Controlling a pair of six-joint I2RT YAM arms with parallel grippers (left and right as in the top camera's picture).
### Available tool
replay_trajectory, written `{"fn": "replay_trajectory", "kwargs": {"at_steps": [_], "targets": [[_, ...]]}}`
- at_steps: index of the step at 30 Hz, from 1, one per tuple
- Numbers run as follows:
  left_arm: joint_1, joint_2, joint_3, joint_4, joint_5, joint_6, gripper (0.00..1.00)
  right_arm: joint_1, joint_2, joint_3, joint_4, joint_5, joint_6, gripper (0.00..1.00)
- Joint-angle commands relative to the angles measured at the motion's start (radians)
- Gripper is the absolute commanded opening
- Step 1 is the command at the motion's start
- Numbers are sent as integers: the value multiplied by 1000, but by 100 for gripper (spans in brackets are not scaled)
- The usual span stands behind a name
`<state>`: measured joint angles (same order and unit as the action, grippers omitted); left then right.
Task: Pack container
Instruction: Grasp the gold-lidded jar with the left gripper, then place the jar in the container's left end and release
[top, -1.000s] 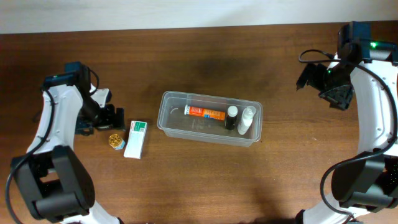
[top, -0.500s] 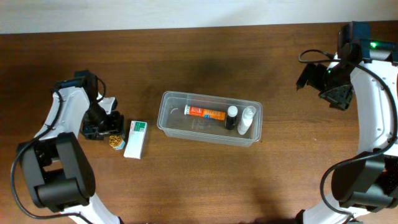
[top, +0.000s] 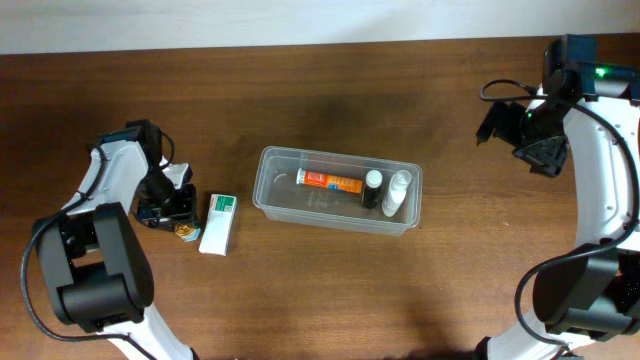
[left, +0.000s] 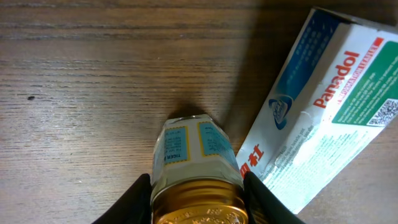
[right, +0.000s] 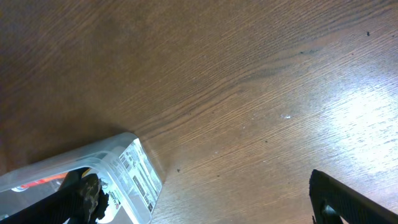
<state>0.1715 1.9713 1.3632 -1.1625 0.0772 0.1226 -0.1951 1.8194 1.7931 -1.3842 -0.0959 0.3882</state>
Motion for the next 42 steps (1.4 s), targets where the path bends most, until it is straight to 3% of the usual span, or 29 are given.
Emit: {"fn": "replay_trajectory", "kwargs": {"at_steps": [1, 8, 15, 20, 32, 34, 42], "targets": [[0, 9, -6, -5, 10, 2, 32, -3, -4, 0, 0, -2, -7, 98], [-1, 5, 140, -147, 11, 2, 18, -3, -4, 0, 0, -2, -7, 99], [-55, -23, 503, -360, 69, 2, 18, -3, -4, 0, 0, -2, -7, 99], [-174, -50, 654, -379, 121, 1, 18, -3, -4, 0, 0, -2, -7, 99], [-507, -53, 509, -92, 102, -118, 20, -3, -4, 0, 0, -2, -7, 98], [-534, -53, 445, -40, 79, -143, 24, -3, -4, 0, 0, -2, -7, 98], [-549, -53, 208, 157, 77, -199, 24, -3, -4, 0, 0, -2, -7, 98]]}}
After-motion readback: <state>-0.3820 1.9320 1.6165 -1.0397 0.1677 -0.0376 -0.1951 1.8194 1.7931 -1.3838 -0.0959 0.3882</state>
